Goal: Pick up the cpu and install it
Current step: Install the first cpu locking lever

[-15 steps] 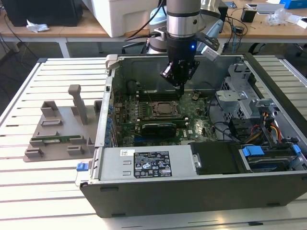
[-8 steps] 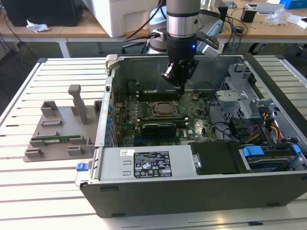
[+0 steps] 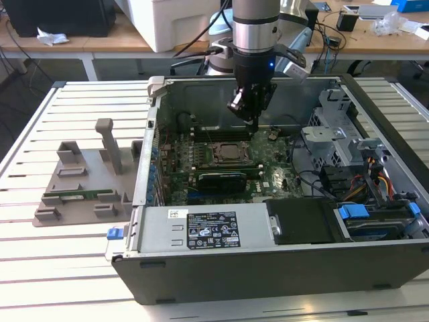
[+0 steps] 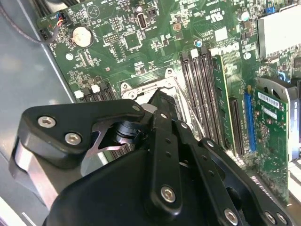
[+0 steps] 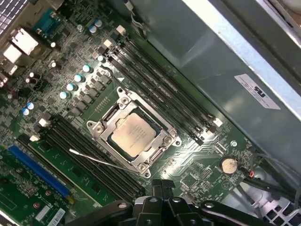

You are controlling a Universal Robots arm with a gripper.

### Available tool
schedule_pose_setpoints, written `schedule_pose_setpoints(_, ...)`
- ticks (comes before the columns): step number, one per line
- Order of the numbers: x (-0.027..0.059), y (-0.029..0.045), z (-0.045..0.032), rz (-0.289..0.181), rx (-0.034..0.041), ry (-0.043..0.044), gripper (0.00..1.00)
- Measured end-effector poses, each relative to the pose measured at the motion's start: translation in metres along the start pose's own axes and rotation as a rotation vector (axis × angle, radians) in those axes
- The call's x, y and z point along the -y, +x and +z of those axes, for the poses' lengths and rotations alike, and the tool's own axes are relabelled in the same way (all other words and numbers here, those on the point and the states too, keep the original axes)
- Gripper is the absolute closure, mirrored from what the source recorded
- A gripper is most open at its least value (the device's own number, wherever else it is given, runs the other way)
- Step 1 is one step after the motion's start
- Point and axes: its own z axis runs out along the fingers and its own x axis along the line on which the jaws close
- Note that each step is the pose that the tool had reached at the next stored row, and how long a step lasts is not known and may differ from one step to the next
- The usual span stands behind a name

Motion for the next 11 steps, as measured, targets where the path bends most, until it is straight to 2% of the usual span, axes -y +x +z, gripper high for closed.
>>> schedule_pose_setpoints(5,0.0000,0.0000,0.0000,-0.009,0.0011,-0.0001,0.89)
schedule_pose_setpoints(7,0.0000,0.0001,0.0000,0.002,-0.0002,0.0000,0.89)
schedule_pose_setpoints(10,0.0000,0.0000,0.0001,0.095,-0.0115,0.0010,0.89)
schedule_pose_setpoints(11,0.0000,0.0000,0.0000,0.110,-0.0136,0.0012,0.89)
